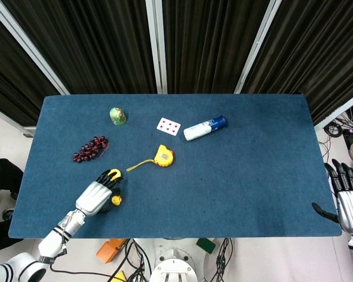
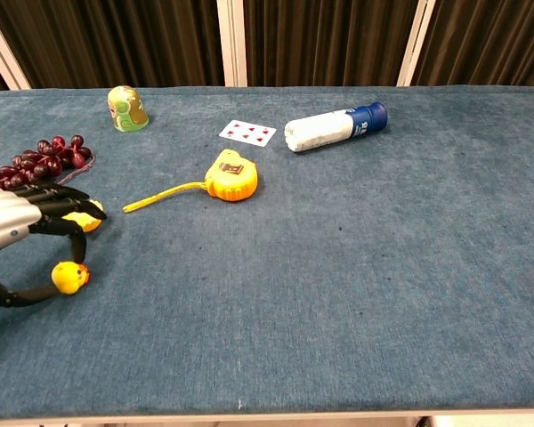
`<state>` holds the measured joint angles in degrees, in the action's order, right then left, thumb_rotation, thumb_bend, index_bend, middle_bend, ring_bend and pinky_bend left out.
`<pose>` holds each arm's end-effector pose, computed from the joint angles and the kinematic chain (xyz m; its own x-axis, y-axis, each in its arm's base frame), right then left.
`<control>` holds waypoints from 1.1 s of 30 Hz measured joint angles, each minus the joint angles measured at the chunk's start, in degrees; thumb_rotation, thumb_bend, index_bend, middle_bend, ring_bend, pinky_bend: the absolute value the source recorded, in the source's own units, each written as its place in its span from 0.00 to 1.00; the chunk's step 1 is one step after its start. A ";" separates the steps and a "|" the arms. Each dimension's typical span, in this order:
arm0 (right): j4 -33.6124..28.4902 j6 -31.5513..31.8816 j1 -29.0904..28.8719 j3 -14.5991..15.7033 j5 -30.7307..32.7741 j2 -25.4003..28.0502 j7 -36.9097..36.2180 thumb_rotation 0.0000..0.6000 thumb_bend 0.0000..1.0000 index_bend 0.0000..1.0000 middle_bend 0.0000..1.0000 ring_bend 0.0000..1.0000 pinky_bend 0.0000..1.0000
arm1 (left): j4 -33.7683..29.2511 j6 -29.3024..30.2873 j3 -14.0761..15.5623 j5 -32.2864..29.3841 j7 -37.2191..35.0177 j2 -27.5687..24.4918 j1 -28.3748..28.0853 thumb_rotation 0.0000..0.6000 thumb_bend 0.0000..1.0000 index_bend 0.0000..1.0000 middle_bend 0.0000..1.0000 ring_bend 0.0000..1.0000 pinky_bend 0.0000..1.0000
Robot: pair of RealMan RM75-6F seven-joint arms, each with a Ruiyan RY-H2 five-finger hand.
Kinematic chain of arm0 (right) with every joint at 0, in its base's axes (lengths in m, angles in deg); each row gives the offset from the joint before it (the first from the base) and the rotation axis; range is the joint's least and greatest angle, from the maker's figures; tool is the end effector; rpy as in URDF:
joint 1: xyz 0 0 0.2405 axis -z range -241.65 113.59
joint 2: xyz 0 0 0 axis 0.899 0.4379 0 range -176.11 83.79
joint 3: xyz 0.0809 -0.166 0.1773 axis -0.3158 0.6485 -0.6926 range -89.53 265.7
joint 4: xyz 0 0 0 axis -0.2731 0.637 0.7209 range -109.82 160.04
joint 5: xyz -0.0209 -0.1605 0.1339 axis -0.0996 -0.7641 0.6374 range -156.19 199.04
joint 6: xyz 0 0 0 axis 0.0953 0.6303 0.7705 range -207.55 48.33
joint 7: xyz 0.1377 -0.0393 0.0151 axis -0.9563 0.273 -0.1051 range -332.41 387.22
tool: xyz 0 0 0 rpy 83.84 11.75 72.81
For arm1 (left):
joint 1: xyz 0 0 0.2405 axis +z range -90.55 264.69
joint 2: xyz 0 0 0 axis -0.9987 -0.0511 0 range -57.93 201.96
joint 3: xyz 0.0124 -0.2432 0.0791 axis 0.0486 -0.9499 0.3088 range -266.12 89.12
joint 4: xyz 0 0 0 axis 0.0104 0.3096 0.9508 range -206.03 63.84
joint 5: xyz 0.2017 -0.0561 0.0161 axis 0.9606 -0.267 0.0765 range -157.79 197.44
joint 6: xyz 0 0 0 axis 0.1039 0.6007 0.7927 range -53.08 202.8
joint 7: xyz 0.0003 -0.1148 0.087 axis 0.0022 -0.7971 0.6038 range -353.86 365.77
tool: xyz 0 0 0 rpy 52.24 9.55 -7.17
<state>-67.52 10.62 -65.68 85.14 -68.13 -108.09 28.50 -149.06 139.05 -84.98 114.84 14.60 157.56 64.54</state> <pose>-0.3087 -0.1635 0.1791 0.4444 0.0681 0.8932 -0.8945 -0.0193 0.4466 -0.2546 0.2273 -0.0118 0.5759 0.2655 0.7732 0.7665 -0.5043 -0.3978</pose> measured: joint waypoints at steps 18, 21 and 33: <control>-0.06 -0.08 -0.10 -0.21 -0.30 -0.26 0.19 1.00 0.22 0.00 0.05 0.00 0.13 | -1.25 -0.85 -7.27 -7.47 -1.14 -0.88 -4.01 1.00 0.40 0.52 0.13 0.00 0.00; 0.09 -0.11 -0.03 -0.21 -0.15 -0.35 0.09 1.00 0.22 0.00 0.05 0.00 0.13 | -1.22 -3.64 -8.82 -10.59 0.42 -0.43 -5.65 1.00 0.39 0.52 0.13 0.00 0.00; 0.99 -0.39 0.04 -0.32 0.31 -0.65 -0.74 1.00 0.22 0.00 0.05 0.00 0.13 | -0.49 -4.85 -8.86 -14.95 4.48 -0.34 -6.61 1.00 0.39 0.52 0.13 0.00 0.00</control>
<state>-66.53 10.23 -65.64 84.82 -67.82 -108.74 27.75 -149.55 134.20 -93.84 99.90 19.08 157.22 57.93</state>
